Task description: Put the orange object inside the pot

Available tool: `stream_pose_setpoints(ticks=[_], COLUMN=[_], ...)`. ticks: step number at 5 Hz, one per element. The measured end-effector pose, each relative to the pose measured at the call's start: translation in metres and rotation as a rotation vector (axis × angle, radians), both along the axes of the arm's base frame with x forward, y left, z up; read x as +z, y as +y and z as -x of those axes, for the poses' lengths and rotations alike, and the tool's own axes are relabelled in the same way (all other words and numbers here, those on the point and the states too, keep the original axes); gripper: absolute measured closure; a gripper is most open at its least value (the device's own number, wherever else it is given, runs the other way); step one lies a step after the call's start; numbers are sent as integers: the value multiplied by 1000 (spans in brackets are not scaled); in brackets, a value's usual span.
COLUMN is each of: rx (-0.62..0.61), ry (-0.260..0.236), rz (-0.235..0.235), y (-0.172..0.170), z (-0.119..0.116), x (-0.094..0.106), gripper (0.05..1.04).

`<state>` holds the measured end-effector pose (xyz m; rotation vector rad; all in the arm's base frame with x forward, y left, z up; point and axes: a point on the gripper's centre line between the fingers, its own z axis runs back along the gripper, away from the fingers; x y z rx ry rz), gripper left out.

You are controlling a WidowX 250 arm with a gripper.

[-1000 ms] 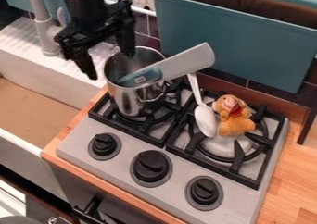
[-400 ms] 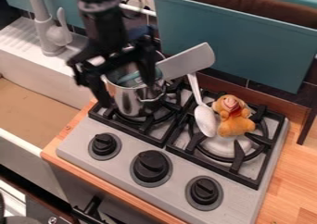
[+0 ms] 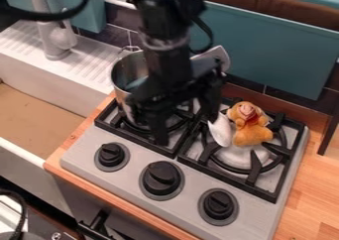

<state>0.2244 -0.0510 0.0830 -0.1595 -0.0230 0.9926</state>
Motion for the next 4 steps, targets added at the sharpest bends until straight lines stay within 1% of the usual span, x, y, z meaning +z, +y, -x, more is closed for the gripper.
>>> stream_pose_setpoints(ticks=[1, 2, 3, 4], rx=[18, 45, 80, 152], ry=[2, -82, -113, -122], rz=[-5, 15, -4, -38], y=[-24, -46, -60, -66], z=[-5, -17, -24, -46], x=[-17, -27, -42, -48], gripper=[85, 85, 85, 85])
